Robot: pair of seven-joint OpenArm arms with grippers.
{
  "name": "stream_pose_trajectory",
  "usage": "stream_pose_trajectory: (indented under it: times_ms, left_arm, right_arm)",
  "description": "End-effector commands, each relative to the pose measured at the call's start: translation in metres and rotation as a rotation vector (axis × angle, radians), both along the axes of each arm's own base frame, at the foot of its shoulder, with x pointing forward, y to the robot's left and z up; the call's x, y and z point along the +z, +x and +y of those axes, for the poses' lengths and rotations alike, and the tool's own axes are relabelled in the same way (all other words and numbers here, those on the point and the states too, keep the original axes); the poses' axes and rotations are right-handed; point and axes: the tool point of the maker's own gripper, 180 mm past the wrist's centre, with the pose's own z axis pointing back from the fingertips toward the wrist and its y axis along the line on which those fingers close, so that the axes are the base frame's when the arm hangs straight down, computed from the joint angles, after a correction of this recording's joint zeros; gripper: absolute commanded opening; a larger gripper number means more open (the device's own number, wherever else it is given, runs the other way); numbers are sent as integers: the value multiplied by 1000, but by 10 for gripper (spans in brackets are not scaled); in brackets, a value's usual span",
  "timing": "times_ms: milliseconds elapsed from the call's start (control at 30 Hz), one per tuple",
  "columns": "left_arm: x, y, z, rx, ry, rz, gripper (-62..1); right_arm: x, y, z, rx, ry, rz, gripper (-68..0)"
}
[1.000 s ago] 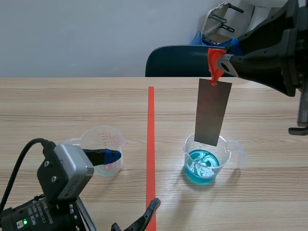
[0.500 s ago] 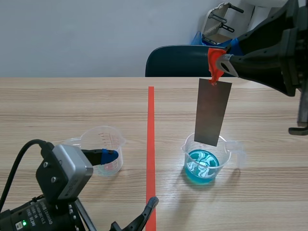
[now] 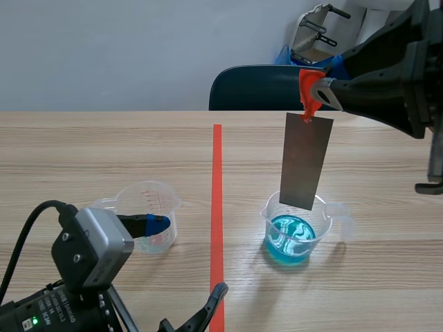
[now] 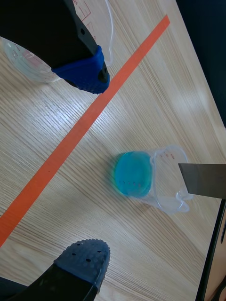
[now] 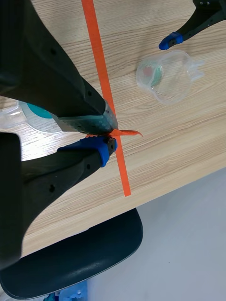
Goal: Do the redox reaction experiment
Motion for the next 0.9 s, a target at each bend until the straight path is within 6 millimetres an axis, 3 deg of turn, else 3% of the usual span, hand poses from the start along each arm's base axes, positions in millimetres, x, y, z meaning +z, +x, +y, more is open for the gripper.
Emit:
stream_pose_trajectory:
  times_ms: [0, 867]
  left_arm:
    - [13, -2, -7, -8, -43, -24, 14]
    - [15, -2, -8, -17, -37, -35, 14]
  right_arm:
    - [8, 2, 2, 7, 20, -26, -667]
    - [9, 2, 2, 7, 20, -26, -667]
